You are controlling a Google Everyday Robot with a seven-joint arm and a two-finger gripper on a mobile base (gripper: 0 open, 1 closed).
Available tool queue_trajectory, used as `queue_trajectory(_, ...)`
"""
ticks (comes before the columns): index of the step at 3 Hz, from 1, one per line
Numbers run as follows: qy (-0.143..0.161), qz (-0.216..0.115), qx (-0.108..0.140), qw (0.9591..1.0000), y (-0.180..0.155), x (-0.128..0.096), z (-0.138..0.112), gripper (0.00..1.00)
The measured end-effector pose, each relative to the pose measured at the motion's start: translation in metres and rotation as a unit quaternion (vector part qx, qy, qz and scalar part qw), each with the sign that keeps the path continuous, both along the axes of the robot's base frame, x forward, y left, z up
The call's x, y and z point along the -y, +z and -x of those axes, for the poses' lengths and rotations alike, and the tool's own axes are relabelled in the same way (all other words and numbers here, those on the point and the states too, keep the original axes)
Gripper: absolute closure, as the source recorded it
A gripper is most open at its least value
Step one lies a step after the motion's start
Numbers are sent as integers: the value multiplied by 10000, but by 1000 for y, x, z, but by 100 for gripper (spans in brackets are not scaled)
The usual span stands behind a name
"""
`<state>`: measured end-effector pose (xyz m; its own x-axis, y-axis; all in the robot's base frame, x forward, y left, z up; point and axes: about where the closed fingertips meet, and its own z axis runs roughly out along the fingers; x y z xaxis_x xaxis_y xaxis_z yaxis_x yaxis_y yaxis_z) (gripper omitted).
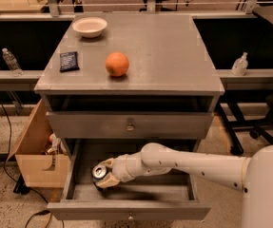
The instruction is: Place pepsi can into middle drawer
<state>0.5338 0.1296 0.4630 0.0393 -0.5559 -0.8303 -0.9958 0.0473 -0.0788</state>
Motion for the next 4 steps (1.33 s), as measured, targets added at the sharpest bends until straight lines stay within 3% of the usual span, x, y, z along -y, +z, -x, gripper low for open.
queue_trajectory(4, 203, 332, 11, 9992, -33, -20, -13, 97)
